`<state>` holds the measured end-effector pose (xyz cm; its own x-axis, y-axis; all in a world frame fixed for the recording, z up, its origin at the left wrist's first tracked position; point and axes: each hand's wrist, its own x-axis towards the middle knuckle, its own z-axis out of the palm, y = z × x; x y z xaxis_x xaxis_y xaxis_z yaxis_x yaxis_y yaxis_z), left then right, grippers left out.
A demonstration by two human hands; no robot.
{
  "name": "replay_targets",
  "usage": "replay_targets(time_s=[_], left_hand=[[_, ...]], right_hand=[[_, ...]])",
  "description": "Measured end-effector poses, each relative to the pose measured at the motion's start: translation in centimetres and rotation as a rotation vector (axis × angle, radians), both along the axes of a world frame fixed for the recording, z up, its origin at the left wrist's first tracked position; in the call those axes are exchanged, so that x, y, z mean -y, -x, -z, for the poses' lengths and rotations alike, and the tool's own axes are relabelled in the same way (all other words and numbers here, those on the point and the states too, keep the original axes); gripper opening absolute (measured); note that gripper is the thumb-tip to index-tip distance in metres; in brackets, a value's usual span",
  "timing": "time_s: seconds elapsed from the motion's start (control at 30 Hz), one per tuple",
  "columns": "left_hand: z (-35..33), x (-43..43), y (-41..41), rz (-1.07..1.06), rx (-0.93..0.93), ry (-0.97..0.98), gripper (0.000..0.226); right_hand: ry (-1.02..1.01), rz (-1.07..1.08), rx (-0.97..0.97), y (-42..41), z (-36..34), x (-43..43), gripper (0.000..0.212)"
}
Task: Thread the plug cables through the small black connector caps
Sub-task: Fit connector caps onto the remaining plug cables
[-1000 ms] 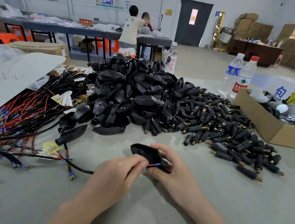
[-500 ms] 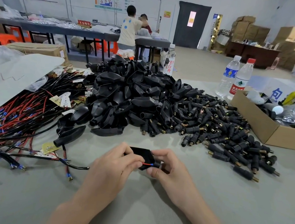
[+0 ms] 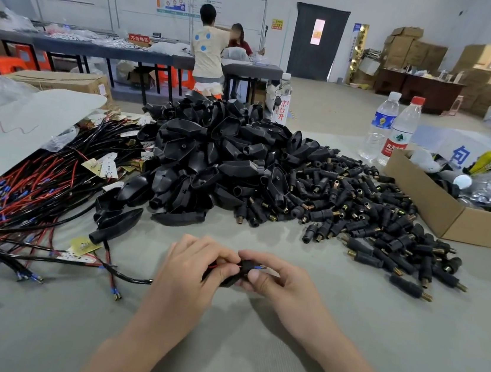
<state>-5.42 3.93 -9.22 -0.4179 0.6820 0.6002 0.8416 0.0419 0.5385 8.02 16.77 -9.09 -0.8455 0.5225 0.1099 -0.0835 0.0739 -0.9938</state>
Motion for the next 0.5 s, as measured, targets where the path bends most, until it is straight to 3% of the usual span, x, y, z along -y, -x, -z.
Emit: replay_targets(time_s=[0.23, 0.37, 0.5], left_hand=[[0.40, 0.48, -0.09, 0.061, 0.010, 0.062, 0.008], [0.30, 0.76, 0.05, 0.065, -0.001, 0.188, 0.039], [0.66, 0.96, 0.18, 0.025, -0.047, 0.284, 0.042]], right_hand=[[0.061, 0.118, 0.010, 0.16, -0.02, -0.38, 0.023], [0.014, 0.160, 0.012, 0.02, 0.15, -0.61, 0.020], [-0.008, 0.225, 0.025, -0.23, 0.35, -0.90, 0.019]])
